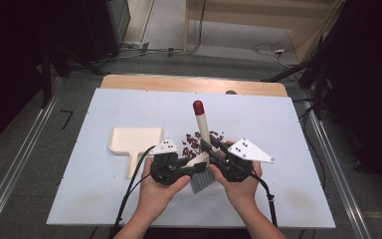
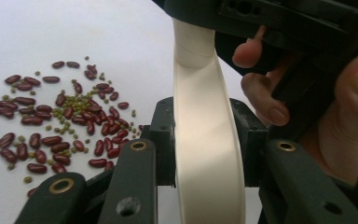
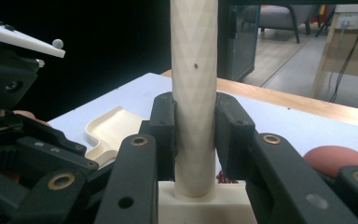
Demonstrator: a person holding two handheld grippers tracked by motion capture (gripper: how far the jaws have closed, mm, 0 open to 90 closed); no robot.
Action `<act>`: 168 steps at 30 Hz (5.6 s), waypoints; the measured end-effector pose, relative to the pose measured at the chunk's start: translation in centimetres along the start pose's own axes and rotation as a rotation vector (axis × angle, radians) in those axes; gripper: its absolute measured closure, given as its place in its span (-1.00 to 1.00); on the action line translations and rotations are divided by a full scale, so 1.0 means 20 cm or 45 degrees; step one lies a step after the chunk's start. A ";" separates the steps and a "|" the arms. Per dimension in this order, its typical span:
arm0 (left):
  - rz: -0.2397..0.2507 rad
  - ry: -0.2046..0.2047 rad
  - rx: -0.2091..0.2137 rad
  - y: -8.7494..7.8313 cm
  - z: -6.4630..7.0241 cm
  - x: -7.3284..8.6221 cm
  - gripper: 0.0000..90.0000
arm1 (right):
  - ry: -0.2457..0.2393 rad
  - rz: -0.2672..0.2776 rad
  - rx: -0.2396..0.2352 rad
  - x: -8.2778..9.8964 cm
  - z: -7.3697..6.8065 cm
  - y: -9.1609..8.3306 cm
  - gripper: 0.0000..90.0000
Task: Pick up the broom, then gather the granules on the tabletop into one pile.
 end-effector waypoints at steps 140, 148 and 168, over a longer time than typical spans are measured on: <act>0.264 0.142 -0.370 -0.60 -0.52 0.31 -1.00 | 0.162 -0.325 0.308 0.13 0.74 -0.03 0.46; 0.254 0.136 -0.381 -0.60 -0.53 0.33 -1.00 | 0.115 -0.387 0.381 0.19 0.78 0.09 0.46; 0.287 0.103 -0.402 -0.62 -0.55 0.33 -1.00 | -0.038 -0.522 0.305 0.22 0.64 0.30 0.46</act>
Point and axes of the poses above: each handheld gripper's, and its own axes: y roughly forward along the jaws, x roughly out of its underside, z roughly to its right, the point moved 5 cm from there along y, roughly forward along the jaws, and after that the axes turned 15 degrees about -z, right-handed, at the moved point
